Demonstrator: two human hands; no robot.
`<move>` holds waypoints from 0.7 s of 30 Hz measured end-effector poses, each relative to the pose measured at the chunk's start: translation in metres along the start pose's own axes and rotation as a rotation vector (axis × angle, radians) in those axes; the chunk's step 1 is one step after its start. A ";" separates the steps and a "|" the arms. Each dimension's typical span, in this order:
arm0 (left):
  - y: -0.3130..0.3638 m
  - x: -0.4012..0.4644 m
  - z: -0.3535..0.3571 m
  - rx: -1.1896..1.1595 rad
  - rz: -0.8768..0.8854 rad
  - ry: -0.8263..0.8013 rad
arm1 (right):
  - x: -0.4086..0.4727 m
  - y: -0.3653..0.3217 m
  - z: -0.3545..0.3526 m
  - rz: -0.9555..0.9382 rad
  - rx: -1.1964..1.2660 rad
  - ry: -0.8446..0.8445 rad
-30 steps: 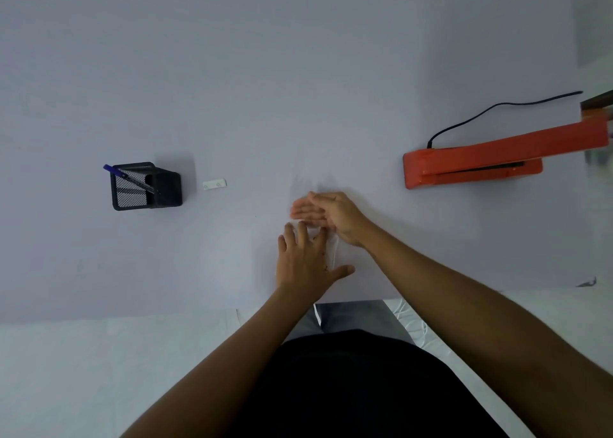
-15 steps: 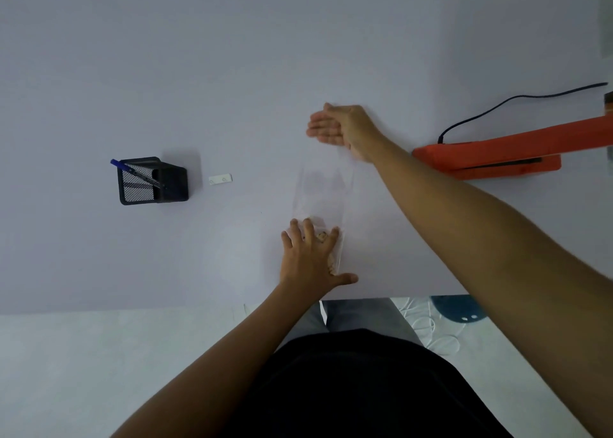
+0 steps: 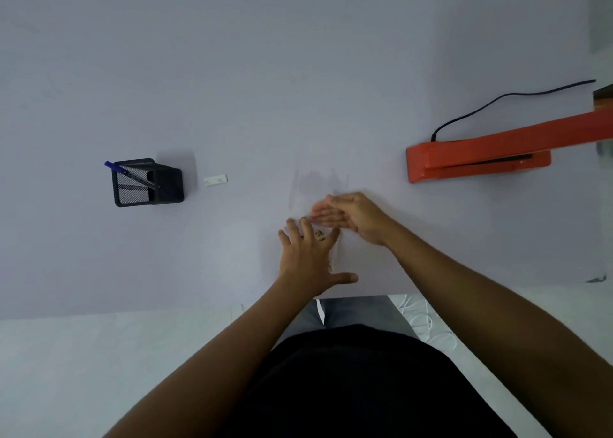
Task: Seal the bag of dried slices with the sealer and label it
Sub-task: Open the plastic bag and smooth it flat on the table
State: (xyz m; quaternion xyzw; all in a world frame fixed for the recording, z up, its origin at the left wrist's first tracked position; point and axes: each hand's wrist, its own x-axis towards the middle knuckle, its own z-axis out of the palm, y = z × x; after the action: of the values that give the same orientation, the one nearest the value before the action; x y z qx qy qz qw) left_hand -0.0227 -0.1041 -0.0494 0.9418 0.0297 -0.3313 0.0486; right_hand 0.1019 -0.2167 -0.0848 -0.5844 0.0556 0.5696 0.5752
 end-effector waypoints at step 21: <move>0.001 -0.003 -0.004 0.002 0.015 -0.008 | 0.039 -0.086 -0.039 -0.293 -0.335 0.606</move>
State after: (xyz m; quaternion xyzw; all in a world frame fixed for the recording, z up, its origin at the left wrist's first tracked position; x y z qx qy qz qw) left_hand -0.0222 -0.1047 -0.0442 0.9406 0.0222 -0.3350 0.0500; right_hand 0.2009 -0.1940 -0.0733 -0.8144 0.0453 0.2837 0.5043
